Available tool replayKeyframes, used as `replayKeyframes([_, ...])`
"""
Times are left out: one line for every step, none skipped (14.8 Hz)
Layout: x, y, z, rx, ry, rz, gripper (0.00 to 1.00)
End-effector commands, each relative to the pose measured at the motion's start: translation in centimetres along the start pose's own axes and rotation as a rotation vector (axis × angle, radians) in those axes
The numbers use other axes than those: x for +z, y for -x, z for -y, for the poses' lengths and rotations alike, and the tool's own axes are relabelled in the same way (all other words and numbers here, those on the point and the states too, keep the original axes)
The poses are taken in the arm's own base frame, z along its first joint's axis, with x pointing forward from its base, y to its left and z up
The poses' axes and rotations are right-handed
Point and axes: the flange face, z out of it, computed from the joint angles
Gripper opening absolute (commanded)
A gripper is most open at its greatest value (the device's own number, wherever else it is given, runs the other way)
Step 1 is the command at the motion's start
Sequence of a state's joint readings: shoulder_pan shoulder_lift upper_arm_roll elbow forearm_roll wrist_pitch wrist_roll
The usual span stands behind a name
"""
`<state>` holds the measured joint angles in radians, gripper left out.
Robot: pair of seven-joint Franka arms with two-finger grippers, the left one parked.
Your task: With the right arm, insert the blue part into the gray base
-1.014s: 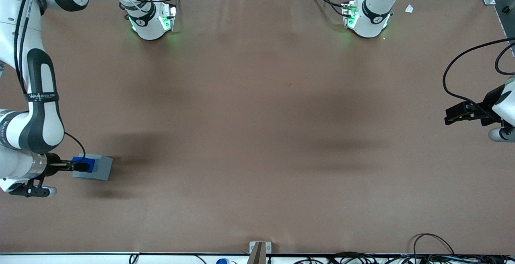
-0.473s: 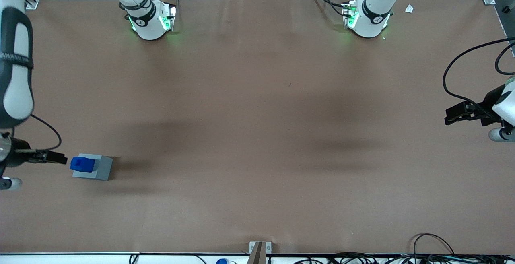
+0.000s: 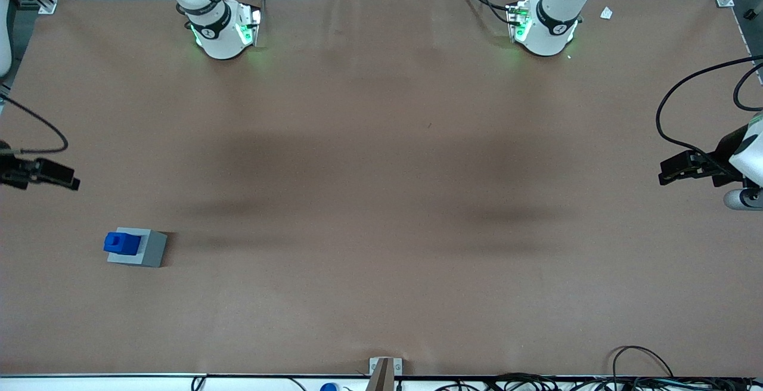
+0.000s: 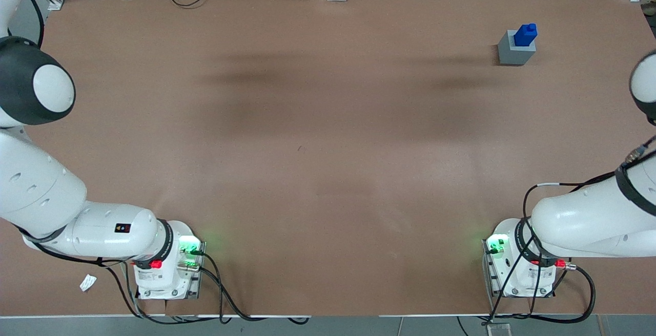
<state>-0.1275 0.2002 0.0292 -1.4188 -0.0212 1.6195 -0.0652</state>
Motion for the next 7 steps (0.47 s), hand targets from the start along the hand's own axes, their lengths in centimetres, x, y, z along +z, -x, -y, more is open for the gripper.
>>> replayKeyframes([-2.9, 5.7, 1.7, 0.000, 0.012, -0.030, 1.00])
replayKeyframes([-3.3, 6.2, 2.6, -0.011, 0.012, -0.035, 1.00])
replayKeyframes([-3.2, 6.5, 3.8, -0.005, 0.016, -0.031, 1.00])
replayKeyframes([-3.2, 6.7, 5.0, 0.018, 0.017, -0.030, 1.00])
replayKeyframes([-3.1, 6.8, 5.9, 0.021, 0.021, -0.031, 1.00])
replayKeyframes([-3.0, 6.7, 6.1, 0.019, 0.024, -0.031, 1.00])
replayKeyframes([-3.0, 6.7, 6.2, 0.016, 0.026, -0.030, 1.00])
